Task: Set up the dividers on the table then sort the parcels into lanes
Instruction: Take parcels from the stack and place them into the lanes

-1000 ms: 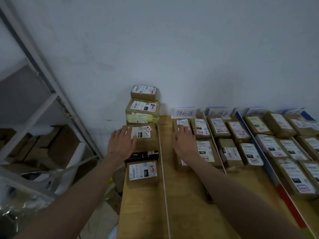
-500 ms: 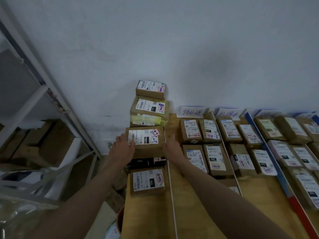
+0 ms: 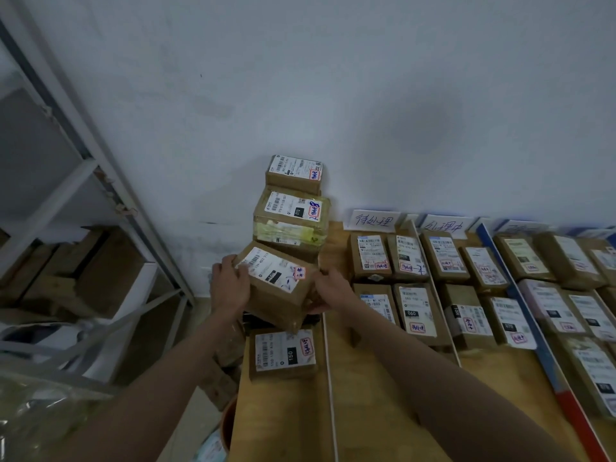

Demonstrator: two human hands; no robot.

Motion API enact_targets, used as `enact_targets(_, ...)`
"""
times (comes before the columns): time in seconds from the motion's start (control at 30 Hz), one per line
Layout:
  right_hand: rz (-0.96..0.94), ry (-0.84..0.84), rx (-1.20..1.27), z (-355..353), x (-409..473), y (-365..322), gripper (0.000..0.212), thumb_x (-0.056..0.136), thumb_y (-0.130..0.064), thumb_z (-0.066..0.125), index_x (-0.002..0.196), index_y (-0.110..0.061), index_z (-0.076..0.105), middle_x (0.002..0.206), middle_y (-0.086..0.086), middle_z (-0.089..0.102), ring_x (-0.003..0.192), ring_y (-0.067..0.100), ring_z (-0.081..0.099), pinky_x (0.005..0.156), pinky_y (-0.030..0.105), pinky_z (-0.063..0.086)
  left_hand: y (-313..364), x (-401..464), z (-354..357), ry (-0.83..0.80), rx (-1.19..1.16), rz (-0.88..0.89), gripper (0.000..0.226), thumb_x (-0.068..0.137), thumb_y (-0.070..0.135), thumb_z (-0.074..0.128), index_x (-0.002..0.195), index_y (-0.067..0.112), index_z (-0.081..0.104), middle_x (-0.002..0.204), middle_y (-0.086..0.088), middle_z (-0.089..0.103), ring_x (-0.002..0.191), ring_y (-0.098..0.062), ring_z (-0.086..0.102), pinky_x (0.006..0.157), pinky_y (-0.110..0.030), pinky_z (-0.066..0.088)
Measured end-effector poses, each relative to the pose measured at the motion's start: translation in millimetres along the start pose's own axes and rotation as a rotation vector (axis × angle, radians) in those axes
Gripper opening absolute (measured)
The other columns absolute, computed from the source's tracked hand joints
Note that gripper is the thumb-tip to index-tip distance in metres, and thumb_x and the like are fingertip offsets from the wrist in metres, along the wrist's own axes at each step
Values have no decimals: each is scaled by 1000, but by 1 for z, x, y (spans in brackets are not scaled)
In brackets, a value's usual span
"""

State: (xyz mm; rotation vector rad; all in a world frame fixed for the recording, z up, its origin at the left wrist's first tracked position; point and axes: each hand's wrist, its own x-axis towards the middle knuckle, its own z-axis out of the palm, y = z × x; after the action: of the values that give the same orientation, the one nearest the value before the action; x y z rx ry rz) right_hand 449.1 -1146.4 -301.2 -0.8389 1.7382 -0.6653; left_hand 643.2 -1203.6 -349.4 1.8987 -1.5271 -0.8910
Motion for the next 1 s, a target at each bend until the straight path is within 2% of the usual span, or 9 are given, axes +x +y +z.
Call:
enact_targets(0.07,41,-22,16,-3,-8,1,34,101,-40,47,121,-12,46,118,13,61,94,31,70,73,42,62,5,-2,-7,-13,37,28,36,105,30,36,136,12,44,132,-15,43,120,-32,49,97,-40,44)
enact_targets(0.17,40,-71,-71,-7,-20,8,44,97,-49,51,123,-14,45,118,6,56,109,31,63,80,42,61,13,-8,-12,-65,81,102,33,106,29,34,132,14,48,127,-12,45,110,-26,53,92,-34,44)
enact_targets(0.27,68,-117,-82,-14,-35,13,51,97,-47,52,133,-11,43,123,5,54,119,29,57,76,35,58,17,-10,-14,-119,119,182,30,105,33,33,126,20,50,122,-8,47,107,-26,55,102,-49,42)
enact_targets(0.33,73,-152,-54,-19,-42,16,52,98,-45,52,136,-11,43,131,7,55,118,30,58,79,38,60,25,-16,-14,-168,126,229,30,105,32,34,127,19,50,122,-9,47,106,-23,54,97,-41,44)
enact_targets(0.43,54,-139,-60,-28,-53,23,46,100,-42,49,133,-10,51,128,10,59,114,31,60,85,46,59,40,-30,-11,-210,120,293,32,105,30,35,130,15,50,121,-10,48,109,-23,53,87,-30,40)
enact_targets(0.63,64,57,-34,-65,-89,49,43,101,-44,44,123,-9,56,118,10,63,104,28,64,77,42,62,75,-62,7,-221,194,417,45,104,42,29,135,17,50,136,-12,52,120,-28,51,99,-42,44)
enact_targets(0.8,117,294,-20,-118,-129,83,42,102,-40,43,118,-4,57,113,12,61,106,31,62,76,43,61,110,-103,35,-256,406,644,47,105,41,25,128,15,55,130,-9,54,113,-27,55,92,-38,45)
enact_targets(0.93,145,472,32,-163,-169,112,38,103,-33,42,117,-1,58,115,15,63,106,32,62,85,47,58,139,-141,72,-308,547,844,47,104,42,25,126,18,58,125,-6,59,112,-26,57,96,-40,46)
enact_targets(1.0,163,553,36,-184,-188,129,38,104,-33,41,113,-1,59,110,15,63,102,29,61,85,40,55,155,-163,91,-348,584,907,45,103,43,28,130,19,56,129,-4,57,116,-24,55,101,-41,42)
